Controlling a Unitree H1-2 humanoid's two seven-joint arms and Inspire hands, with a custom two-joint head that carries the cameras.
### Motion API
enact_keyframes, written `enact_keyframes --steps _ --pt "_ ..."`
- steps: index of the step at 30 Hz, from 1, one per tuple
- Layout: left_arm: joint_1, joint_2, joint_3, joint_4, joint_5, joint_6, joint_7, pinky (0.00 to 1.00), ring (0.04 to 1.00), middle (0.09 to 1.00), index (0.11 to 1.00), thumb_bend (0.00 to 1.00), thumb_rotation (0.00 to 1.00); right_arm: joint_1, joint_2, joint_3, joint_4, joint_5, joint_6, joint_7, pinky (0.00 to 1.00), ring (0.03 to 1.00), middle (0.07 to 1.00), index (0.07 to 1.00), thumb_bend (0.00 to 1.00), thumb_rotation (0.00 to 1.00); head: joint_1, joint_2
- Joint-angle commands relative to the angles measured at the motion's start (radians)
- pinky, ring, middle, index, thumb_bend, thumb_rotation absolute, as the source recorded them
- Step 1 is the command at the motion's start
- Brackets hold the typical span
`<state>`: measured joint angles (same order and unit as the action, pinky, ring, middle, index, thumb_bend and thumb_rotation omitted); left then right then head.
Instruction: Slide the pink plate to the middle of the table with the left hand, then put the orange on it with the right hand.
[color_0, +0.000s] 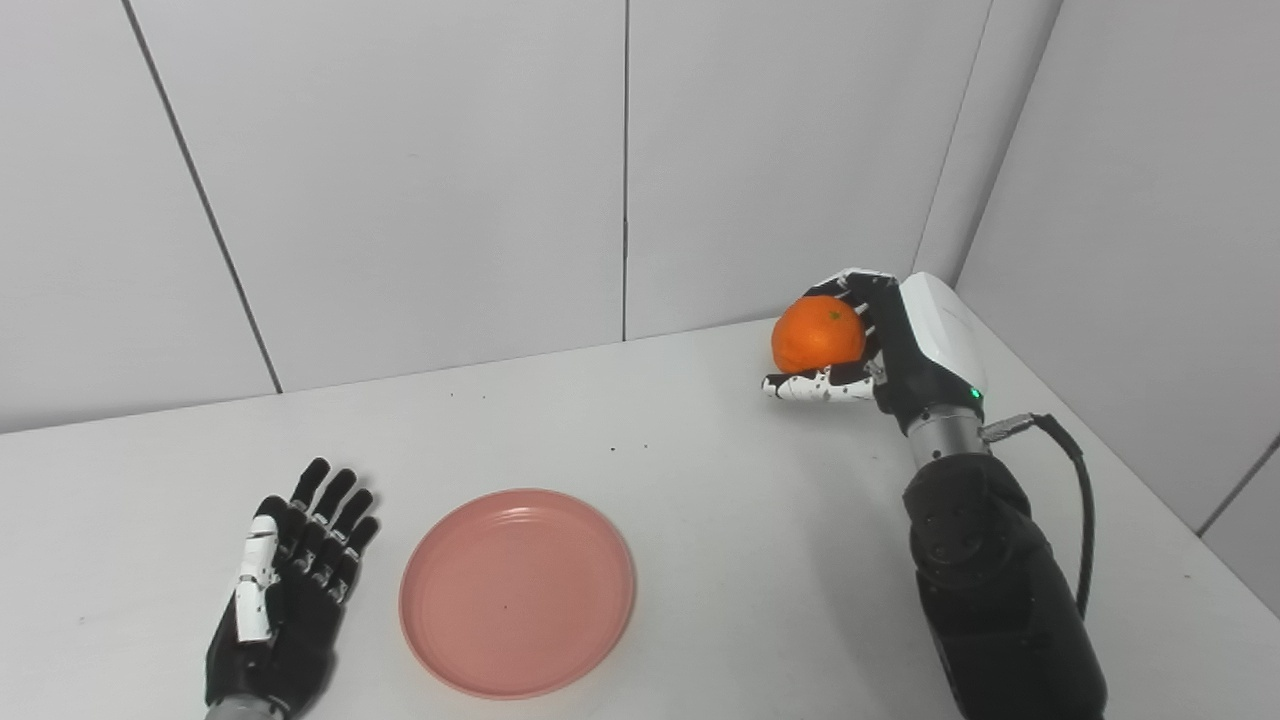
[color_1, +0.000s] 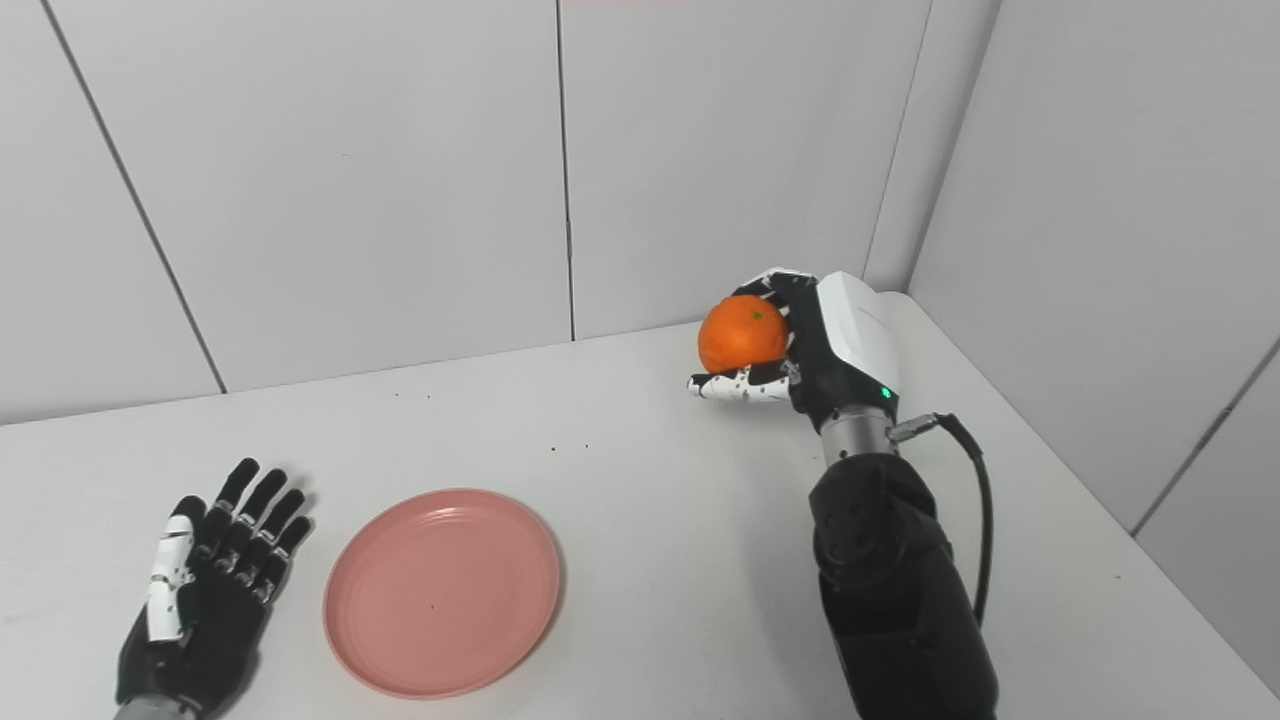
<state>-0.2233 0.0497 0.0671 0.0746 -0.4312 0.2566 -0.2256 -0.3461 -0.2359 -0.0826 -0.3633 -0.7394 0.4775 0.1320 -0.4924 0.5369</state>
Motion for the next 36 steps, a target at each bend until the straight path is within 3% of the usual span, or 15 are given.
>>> enact_keyframes --steps 1,10,23,36 --pt "0.044 -0.014 -0.012 0.020 0.029 0.045 0.034 0.98 0.956 0.957 0.946 0.32 1.00 -0.058 0.011 0.019 -0.051 -0.023 -0.008 0.014 0.35 0.427 0.475 0.486 0.52 0.14 0.027 0.006" --pt "0.059 -0.051 -0.039 0.001 0.084 0.024 0.055 0.96 0.946 0.946 0.929 0.37 1.00 -0.090 0.091 0.142 -0.052 -0.032 -0.016 0.051 0.35 0.434 0.484 0.486 0.52 0.13 0.144 0.023" --pt "0.069 -0.102 -0.075 -0.028 0.164 0.017 0.102 0.94 0.933 0.937 0.922 0.39 1.00 -0.098 0.175 0.327 0.085 -0.022 -0.072 0.004 0.31 0.398 0.479 0.487 0.52 0.14 0.318 0.058" --pt "0.073 -0.156 -0.090 -0.045 0.246 -0.007 0.164 0.92 0.920 0.926 0.913 0.39 1.00 -0.074 0.192 0.405 0.142 0.033 -0.141 -0.012 0.28 0.370 0.465 0.486 0.52 0.13 0.455 0.091"
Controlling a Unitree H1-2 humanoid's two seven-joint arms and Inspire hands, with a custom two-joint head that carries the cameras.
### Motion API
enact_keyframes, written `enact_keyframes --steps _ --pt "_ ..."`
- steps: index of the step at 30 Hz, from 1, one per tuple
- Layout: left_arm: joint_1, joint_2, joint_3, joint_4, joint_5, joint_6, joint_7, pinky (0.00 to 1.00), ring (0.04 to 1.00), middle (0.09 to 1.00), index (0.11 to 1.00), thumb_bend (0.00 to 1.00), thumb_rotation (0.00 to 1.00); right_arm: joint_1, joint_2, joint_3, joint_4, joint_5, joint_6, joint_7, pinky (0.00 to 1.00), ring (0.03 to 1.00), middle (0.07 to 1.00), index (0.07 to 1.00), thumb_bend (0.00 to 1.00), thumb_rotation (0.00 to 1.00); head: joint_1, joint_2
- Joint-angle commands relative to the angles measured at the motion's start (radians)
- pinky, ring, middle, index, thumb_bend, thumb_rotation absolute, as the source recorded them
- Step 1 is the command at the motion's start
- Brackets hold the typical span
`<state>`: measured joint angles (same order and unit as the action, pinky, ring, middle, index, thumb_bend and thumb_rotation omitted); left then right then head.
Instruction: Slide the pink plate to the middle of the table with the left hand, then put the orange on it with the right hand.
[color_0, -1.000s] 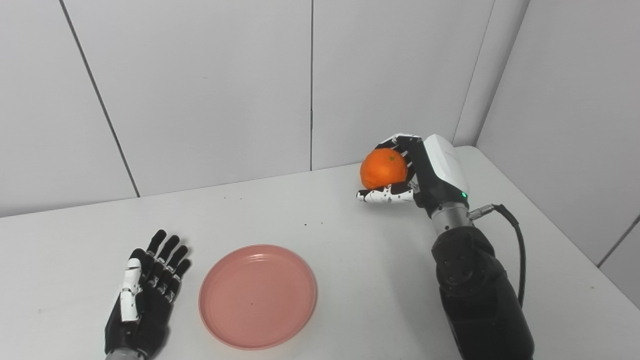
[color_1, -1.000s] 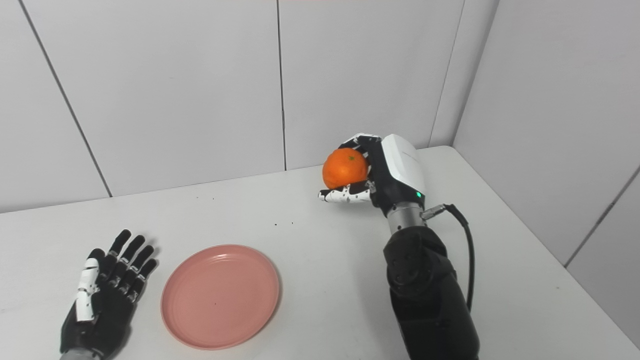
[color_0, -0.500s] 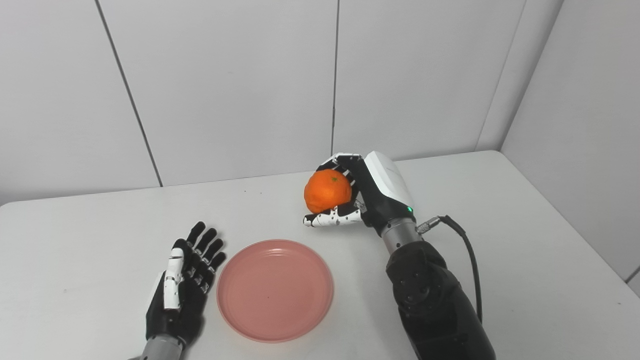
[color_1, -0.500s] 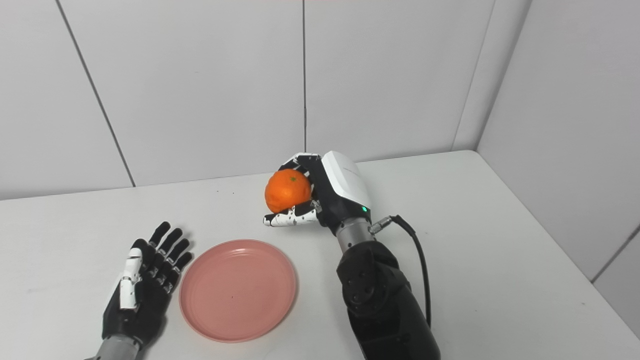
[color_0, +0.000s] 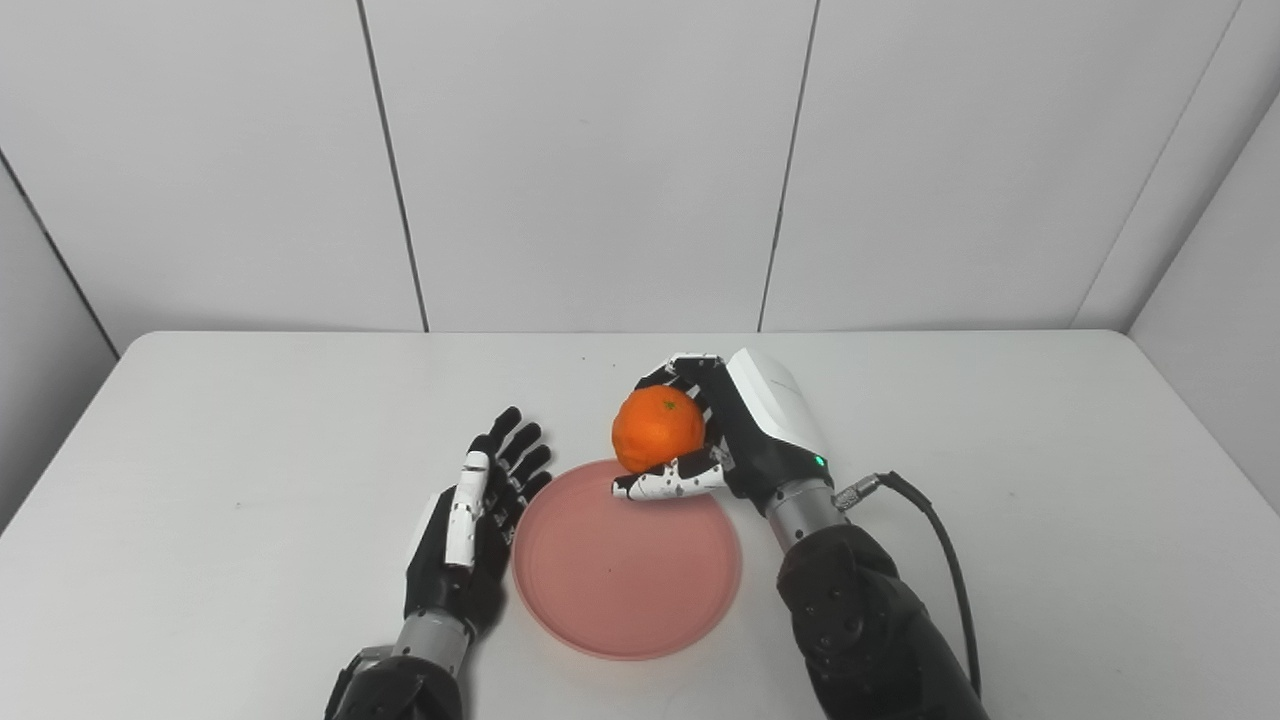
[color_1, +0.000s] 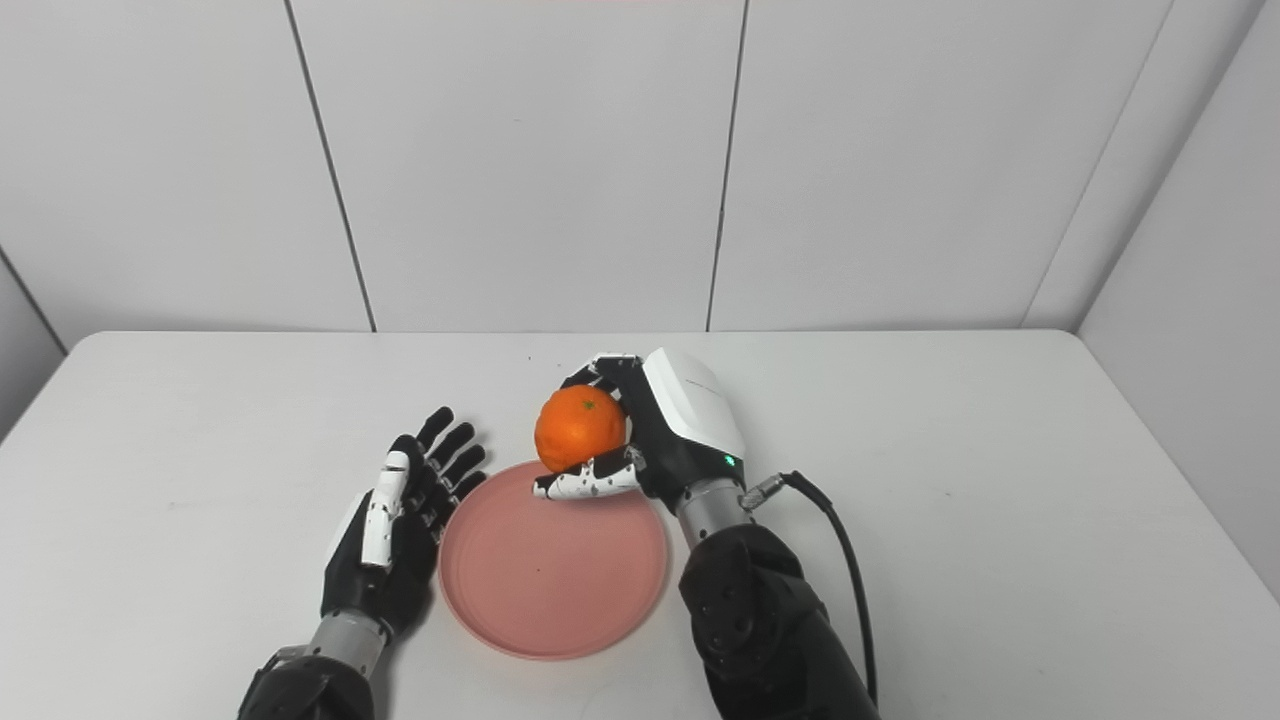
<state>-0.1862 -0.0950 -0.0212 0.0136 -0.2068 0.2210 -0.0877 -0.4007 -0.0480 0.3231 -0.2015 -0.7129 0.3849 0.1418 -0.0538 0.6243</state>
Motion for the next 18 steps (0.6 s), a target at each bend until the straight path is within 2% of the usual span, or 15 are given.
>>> enact_keyframes --steps 1,6,14,18 --pt "0.036 -0.014 -0.003 0.015 0.025 0.029 0.031 0.92 0.923 0.928 0.916 0.39 1.00 -0.015 0.002 0.003 -0.016 0.009 -0.056 -0.024 0.28 0.370 0.464 0.486 0.52 0.13 0.019 0.005" --pt "0.034 -0.032 -0.012 0.011 0.046 0.032 0.049 0.93 0.933 0.936 0.925 0.39 1.00 -0.005 -0.002 0.012 -0.003 0.014 -0.063 -0.024 0.26 0.349 0.451 0.486 0.52 0.13 0.073 0.013" --pt "0.034 -0.056 -0.012 0.012 0.070 0.013 0.077 0.92 0.932 0.936 0.926 0.39 1.00 0.004 0.002 0.037 0.029 0.011 -0.056 -0.021 0.30 0.386 0.476 0.487 0.52 0.13 0.103 0.027" --pt "0.029 -0.067 -0.006 0.025 0.089 -0.008 0.101 0.92 0.928 0.932 0.920 0.39 1.00 0.019 -0.005 0.055 0.057 -0.004 -0.069 -0.036 0.28 0.368 0.463 0.487 0.52 0.13 0.113 0.031"
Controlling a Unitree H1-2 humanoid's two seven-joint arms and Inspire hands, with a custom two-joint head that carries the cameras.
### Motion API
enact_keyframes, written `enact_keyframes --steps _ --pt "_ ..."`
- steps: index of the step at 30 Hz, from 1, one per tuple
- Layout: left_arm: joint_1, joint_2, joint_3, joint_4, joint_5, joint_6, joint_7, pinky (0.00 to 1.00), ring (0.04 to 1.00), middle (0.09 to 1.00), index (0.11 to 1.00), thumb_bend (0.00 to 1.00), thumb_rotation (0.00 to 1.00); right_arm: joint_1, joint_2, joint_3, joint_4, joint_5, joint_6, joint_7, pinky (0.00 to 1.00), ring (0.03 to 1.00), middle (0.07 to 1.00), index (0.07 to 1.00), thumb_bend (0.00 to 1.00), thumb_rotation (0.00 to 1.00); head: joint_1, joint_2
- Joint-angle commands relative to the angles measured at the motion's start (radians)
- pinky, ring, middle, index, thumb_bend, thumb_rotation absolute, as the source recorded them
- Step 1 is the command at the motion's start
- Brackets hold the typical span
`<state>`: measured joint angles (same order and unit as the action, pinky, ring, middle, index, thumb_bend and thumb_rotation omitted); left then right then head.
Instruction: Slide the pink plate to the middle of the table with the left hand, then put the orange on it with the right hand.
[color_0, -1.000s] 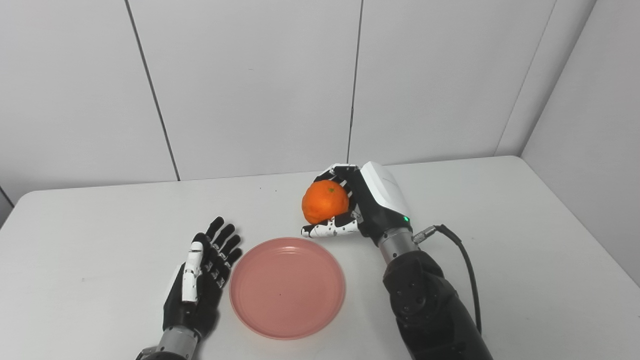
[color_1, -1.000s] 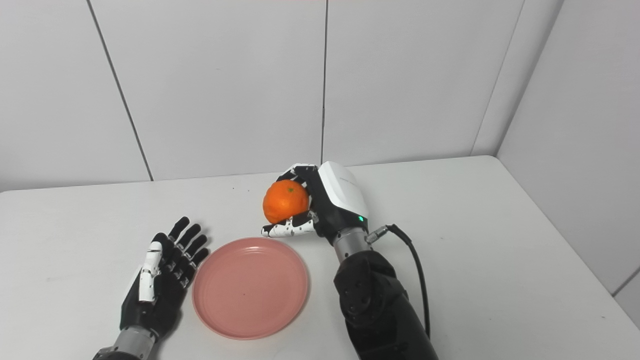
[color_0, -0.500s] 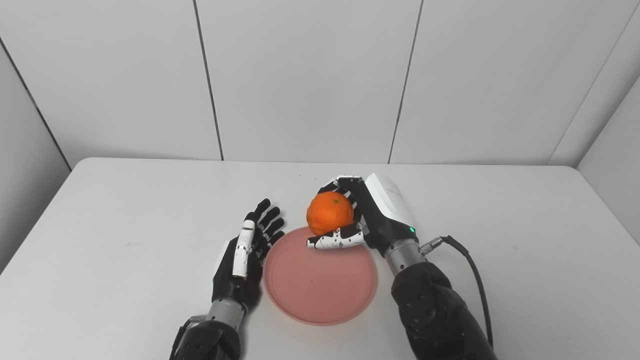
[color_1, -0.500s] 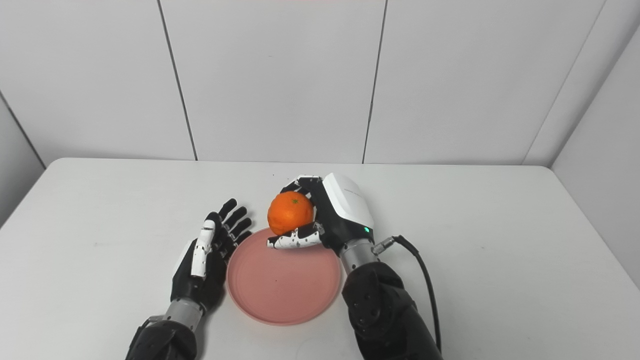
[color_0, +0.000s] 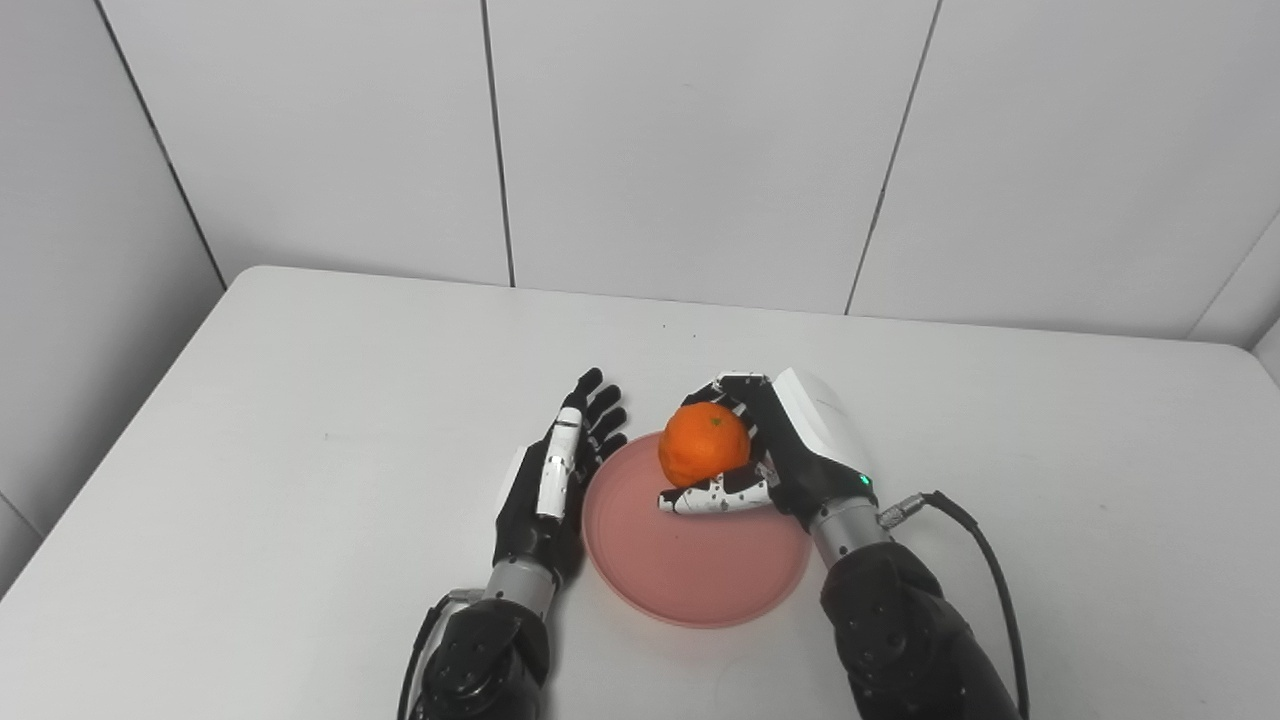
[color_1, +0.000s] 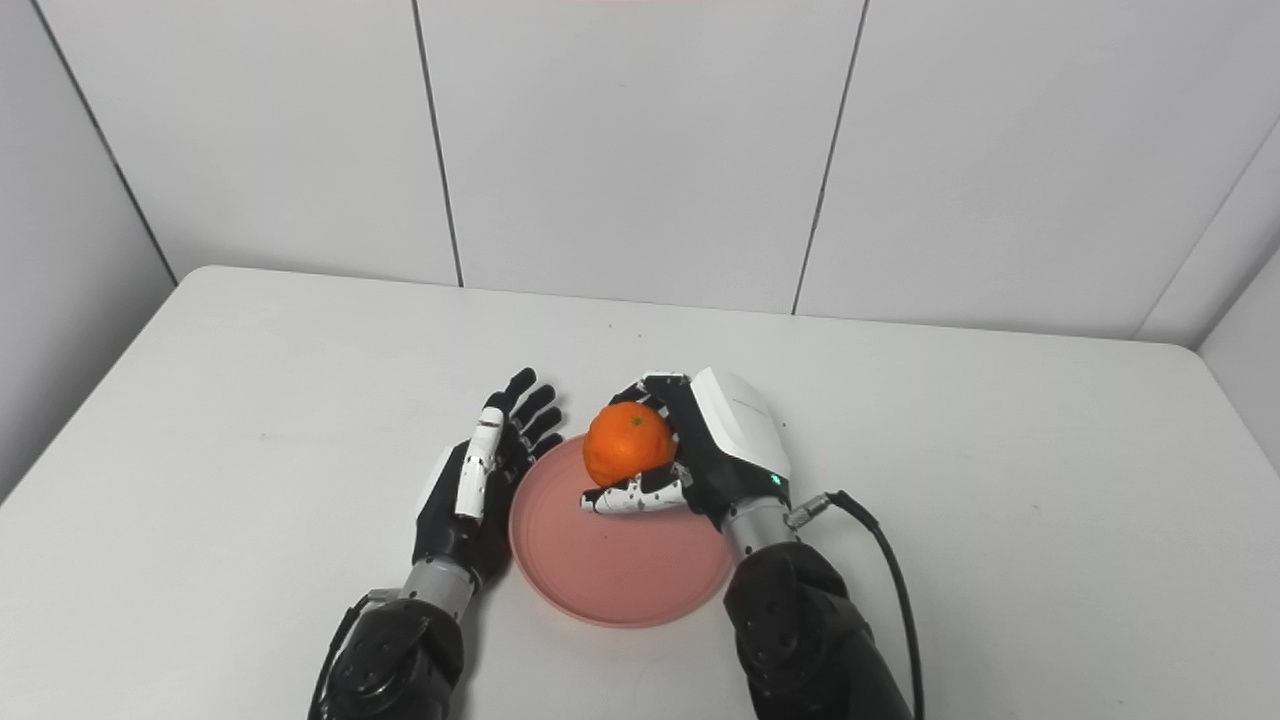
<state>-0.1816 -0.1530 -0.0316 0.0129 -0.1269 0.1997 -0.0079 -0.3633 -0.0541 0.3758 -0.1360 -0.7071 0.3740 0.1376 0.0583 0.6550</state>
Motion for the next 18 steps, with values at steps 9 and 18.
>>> enact_keyframes --steps 9,18 --pt "0.022 -0.018 0.002 0.036 0.019 -0.015 0.033 0.93 0.937 0.938 0.919 0.39 1.00 0.018 0.002 0.012 0.038 -0.005 -0.069 -0.071 0.26 0.352 0.457 0.487 0.52 0.13 0.011 0.005" --pt "0.026 -0.026 0.003 0.039 0.023 -0.026 0.035 0.92 0.932 0.935 0.916 0.39 1.00 0.030 -0.002 0.015 0.087 0.007 -0.098 -0.091 0.24 0.326 0.437 0.487 0.52 0.13 0.007 -0.004"
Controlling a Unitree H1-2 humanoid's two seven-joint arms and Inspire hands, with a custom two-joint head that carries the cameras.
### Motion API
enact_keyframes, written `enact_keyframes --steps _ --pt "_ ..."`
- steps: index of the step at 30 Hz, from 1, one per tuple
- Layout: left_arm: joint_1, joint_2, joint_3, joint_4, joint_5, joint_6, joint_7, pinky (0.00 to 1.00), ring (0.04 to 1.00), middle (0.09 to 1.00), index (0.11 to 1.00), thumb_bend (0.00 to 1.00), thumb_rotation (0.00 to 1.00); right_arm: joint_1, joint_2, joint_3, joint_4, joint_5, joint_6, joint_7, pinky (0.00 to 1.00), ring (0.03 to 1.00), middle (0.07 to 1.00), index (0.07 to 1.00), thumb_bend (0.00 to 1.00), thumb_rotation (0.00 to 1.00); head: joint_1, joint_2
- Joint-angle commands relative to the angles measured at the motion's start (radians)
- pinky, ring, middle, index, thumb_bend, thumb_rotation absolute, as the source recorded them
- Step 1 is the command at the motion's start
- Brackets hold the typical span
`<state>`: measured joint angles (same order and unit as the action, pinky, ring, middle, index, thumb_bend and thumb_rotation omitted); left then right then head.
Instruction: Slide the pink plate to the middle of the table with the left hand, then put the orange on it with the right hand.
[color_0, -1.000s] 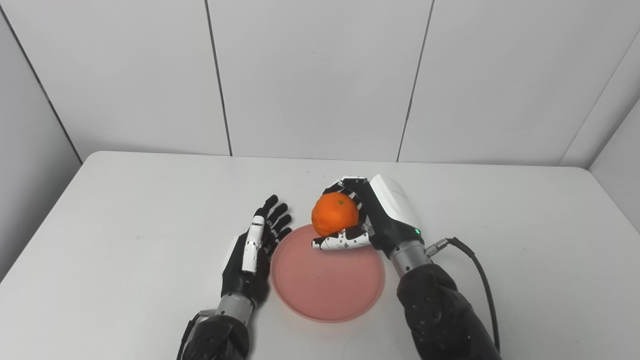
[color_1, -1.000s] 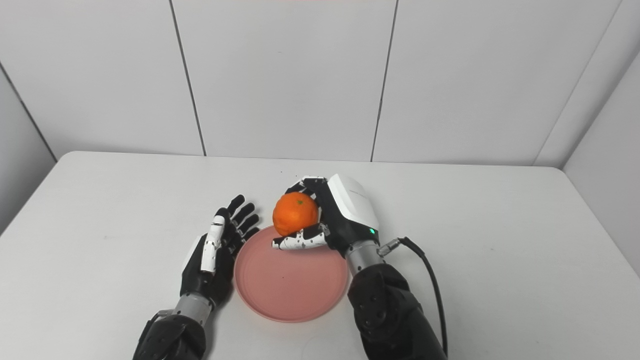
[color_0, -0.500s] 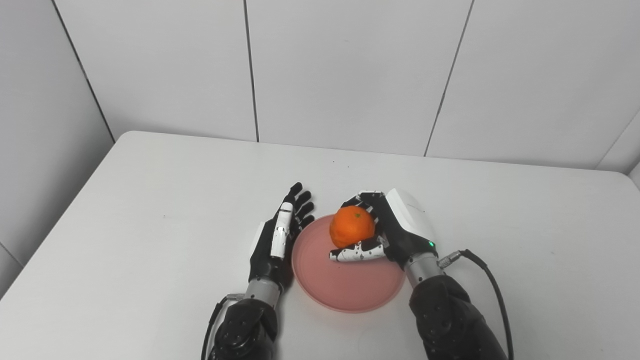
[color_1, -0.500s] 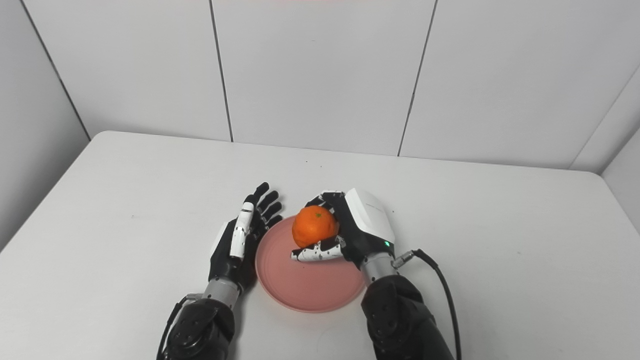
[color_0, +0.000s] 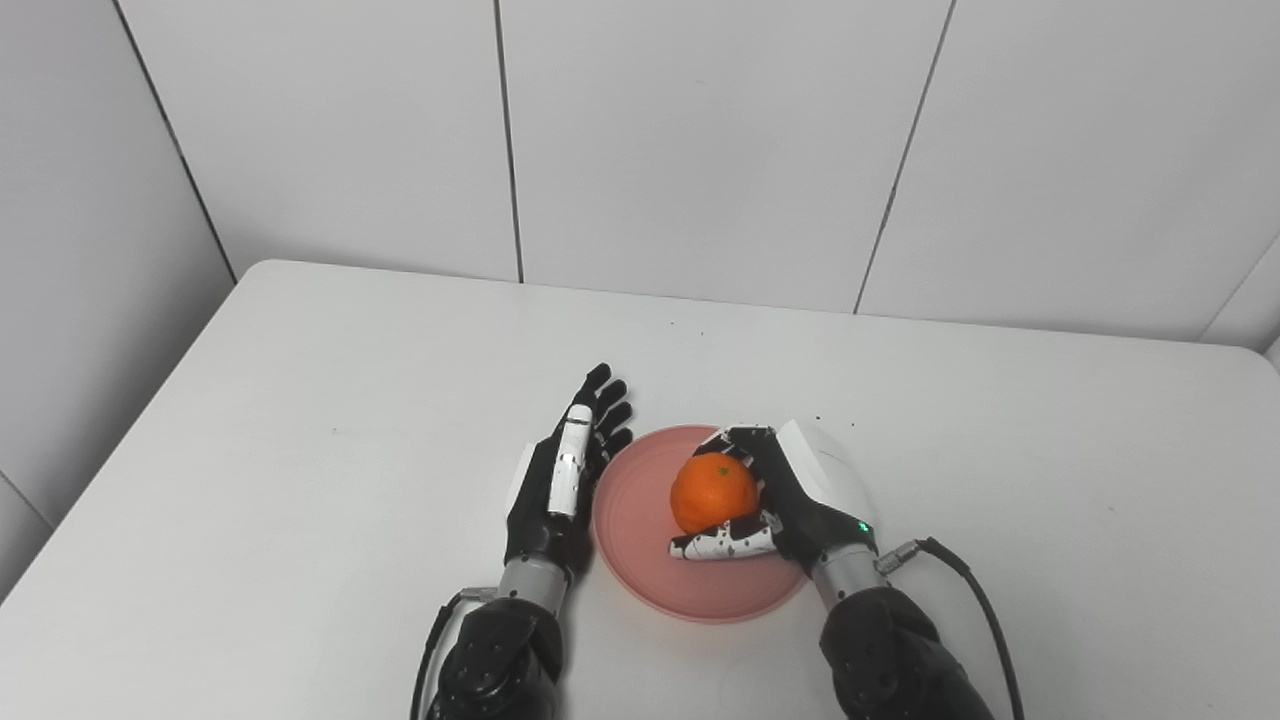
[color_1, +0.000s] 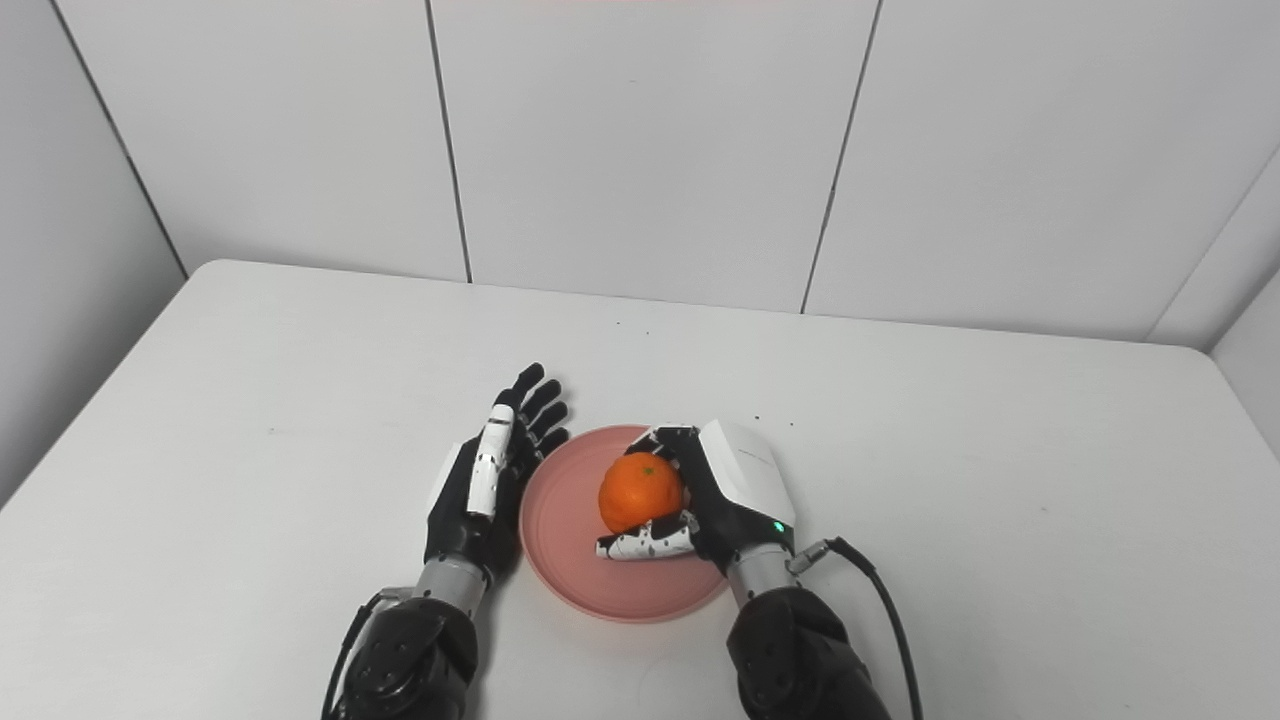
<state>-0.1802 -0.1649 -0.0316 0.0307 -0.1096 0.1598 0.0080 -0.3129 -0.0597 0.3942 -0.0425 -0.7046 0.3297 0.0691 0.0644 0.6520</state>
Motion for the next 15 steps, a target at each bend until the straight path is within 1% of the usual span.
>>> enact_keyframes --steps 1,8,11,13,14,15 --pt "0.025 -0.014 0.003 0.022 0.006 0.013 0.018 0.92 0.933 0.937 0.918 0.39 1.00 -0.020 0.002 -0.004 -0.002 0.006 -0.056 -0.025 0.24 0.325 0.437 0.487 0.52 0.13 -0.001 -0.002" --pt "0.032 -0.020 0.000 0.018 0.010 0.012 0.018 0.92 0.930 0.935 0.919 0.40 1.00 -0.014 -0.005 -0.002 0.015 0.004 -0.082 -0.037 0.25 0.333 0.443 0.487 0.52 0.13 -0.003 -0.012" --pt "0.036 -0.023 0.000 0.014 0.008 0.015 0.016 0.92 0.931 0.936 0.922 0.39 1.00 -0.012 -0.008 0.000 0.010 -0.003 -0.079 -0.032 0.24 0.326 0.439 0.488 0.52 0.13 -0.010 -0.013" --pt "0.037 -0.025 0.000 0.014 0.007 0.013 0.016 0.92 0.933 0.937 0.924 0.39 1.00 -0.011 -0.010 0.000 0.006 -0.005 -0.078 -0.031 0.25 0.342 0.454 0.488 0.52 0.13 -0.011 -0.012" --pt "0.038 -0.025 0.000 0.014 0.007 0.011 0.015 0.92 0.931 0.935 0.923 0.39 1.00 -0.011 -0.010 0.000 0.005 -0.005 -0.080 -0.031 0.29 0.382 0.481 0.488 0.52 0.13 -0.011 -0.012" --pt "0.038 -0.026 0.001 0.013 0.007 0.013 0.017 0.92 0.930 0.935 0.924 0.39 1.00 -0.011 -0.013 0.002 0.004 -0.005 -0.082 -0.028 0.30 0.388 0.485 0.488 0.52 0.13 -0.011 -0.012"
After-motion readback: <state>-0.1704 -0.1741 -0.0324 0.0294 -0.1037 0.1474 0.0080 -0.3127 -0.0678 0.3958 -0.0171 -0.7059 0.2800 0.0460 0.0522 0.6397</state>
